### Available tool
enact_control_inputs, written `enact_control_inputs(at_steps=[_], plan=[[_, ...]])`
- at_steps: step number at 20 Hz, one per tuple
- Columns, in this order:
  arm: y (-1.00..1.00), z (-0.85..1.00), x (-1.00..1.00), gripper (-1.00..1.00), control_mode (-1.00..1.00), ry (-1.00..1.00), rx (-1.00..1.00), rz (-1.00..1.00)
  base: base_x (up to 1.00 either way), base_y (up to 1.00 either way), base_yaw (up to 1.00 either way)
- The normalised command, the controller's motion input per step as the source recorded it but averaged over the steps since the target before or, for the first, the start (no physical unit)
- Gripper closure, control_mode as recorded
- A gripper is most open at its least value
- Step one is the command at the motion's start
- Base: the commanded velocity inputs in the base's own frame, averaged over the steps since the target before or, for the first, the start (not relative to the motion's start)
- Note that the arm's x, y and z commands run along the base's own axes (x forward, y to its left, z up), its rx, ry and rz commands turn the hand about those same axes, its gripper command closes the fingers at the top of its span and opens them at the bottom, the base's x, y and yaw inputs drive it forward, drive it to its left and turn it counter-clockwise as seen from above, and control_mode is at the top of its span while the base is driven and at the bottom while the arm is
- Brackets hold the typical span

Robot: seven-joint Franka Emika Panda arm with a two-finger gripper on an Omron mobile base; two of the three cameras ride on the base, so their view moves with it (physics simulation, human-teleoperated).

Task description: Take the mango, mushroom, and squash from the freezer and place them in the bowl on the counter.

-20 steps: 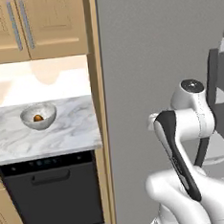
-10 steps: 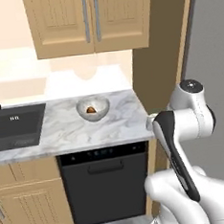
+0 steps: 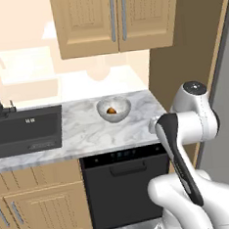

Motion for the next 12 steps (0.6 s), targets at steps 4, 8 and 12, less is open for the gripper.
enact_control_inputs(at_steps=[4, 8, 12], plan=[[0.00, 0.00, 0.00, 1.00, 1.00, 0.00, 0.00, 0.00, 0.44, 0.50, -0.17], [0.00, 0.00, 0.00, 1.00, 1.00, 0.00, 0.00, 0.00, 0.46, 0.49, -0.20], [0.00, 0.00, 0.00, 1.00, 1.00, 0.00, 0.00, 0.00, 0.43, 0.39, -0.19]])
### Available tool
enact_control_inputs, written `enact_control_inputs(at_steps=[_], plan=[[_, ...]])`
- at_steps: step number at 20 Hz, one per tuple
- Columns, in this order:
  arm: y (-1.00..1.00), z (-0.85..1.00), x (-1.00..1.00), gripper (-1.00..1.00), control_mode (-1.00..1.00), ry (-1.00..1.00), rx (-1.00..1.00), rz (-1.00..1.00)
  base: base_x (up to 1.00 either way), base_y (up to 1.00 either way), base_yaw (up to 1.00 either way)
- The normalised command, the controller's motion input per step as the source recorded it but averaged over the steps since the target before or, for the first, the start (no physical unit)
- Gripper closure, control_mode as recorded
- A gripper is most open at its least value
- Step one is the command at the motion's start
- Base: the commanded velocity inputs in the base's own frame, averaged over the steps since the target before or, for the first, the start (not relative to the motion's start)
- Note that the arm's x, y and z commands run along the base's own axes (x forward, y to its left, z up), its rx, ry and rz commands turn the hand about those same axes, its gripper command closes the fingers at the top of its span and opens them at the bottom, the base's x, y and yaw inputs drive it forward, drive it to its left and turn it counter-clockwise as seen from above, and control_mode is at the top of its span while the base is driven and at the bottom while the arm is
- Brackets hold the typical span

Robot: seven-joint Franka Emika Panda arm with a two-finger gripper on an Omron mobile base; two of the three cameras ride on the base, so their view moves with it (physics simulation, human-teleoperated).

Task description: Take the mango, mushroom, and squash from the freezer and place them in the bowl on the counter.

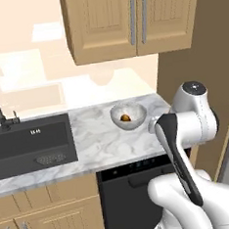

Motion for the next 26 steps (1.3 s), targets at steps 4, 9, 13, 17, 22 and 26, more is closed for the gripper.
enact_control_inputs(at_steps=[4, 9, 13, 17, 22, 26], plan=[[0.00, 0.00, 0.00, 1.00, 1.00, 0.00, 0.00, 0.00, 0.36, 0.30, -0.18], [0.00, 0.00, 0.00, 1.00, 1.00, 0.00, 0.00, 0.00, 0.29, 0.37, -0.17], [0.00, 0.00, 0.00, 1.00, 1.00, 0.00, 0.00, 0.00, 0.11, 0.43, -0.14], [0.00, 0.00, 0.00, 1.00, 1.00, 0.00, 0.00, 0.00, 0.03, 0.50, -0.08], [0.00, 0.00, 0.00, 1.00, 1.00, 0.00, 0.00, 0.00, 0.10, 0.42, -0.08], [0.00, 0.00, 0.00, 1.00, 1.00, 0.00, 0.00, 0.00, 0.19, 0.36, -0.08]])
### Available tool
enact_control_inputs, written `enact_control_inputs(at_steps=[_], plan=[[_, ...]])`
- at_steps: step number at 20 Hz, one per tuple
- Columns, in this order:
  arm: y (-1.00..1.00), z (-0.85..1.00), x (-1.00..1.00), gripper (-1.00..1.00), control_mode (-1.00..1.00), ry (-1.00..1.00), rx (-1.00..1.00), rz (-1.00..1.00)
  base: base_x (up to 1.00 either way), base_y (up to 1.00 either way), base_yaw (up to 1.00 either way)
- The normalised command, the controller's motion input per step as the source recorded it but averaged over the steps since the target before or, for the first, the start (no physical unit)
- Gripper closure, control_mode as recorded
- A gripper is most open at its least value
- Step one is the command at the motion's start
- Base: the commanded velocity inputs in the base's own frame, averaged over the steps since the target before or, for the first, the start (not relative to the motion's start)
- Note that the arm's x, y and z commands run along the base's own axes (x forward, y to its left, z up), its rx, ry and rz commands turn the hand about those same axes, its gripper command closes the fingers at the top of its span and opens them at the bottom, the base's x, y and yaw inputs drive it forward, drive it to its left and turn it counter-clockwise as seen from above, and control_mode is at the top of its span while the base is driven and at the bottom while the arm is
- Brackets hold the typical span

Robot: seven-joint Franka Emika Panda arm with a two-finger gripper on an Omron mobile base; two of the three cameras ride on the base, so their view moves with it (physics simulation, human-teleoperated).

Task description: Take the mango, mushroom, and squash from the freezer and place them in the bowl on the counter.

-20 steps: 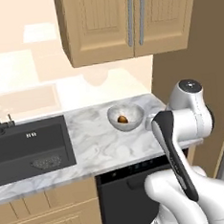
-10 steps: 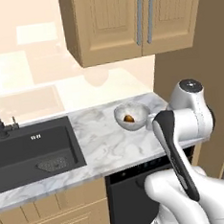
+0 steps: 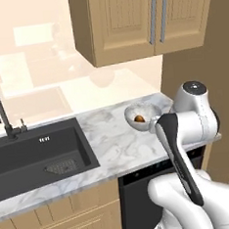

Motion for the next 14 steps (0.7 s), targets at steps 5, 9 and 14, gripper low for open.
enact_control_inputs(at_steps=[5, 9, 14], plan=[[0.02, -0.01, 0.15, 1.00, -1.00, -0.01, 0.00, 0.00, 0.11, 0.08, -0.02], [0.00, 0.00, 0.30, 1.00, -1.00, 0.00, 0.00, 0.00, 0.00, 0.00, 0.00], [-0.01, 0.00, 0.44, 1.00, -1.00, 0.00, 0.00, 0.00, 0.00, 0.00, 0.00]])
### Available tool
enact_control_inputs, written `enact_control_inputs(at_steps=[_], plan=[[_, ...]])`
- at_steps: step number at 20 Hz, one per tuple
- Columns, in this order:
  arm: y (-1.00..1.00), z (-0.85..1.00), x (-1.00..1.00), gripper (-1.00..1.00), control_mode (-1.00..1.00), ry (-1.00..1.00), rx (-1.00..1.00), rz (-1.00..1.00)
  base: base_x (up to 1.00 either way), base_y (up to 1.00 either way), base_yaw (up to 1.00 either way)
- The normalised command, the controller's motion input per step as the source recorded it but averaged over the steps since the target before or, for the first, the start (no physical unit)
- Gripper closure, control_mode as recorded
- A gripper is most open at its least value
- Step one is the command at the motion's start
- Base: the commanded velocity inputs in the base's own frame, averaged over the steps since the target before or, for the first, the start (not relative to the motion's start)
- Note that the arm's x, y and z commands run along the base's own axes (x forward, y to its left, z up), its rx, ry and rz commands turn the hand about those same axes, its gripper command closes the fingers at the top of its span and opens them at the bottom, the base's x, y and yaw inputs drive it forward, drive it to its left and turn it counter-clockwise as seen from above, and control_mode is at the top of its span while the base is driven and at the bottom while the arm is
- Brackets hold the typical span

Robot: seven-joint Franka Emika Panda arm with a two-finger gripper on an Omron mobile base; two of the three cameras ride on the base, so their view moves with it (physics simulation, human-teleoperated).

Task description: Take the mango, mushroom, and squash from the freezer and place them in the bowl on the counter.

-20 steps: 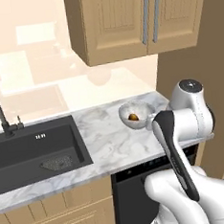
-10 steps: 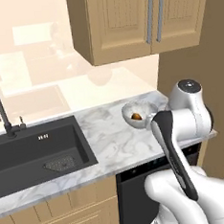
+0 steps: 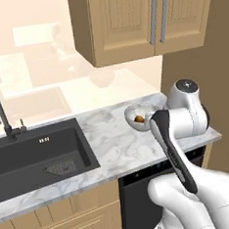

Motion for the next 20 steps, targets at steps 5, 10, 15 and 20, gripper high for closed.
enact_control_inputs(at_steps=[5, 10, 15, 20], plan=[[-0.20, 0.00, 0.75, 1.00, -1.00, 0.00, 0.01, 0.00, 0.00, 0.00, 0.00], [-0.18, -0.07, 0.79, 1.00, -1.00, 0.00, 0.00, 0.00, 0.00, 0.00, 0.00], [-0.09, -0.01, 0.72, 1.00, -1.00, 0.00, 0.00, 0.00, 0.00, 0.00, 0.00], [-0.01, -0.02, 0.70, 1.00, -1.00, 0.00, 0.00, 0.00, 0.00, 0.00, 0.00]])
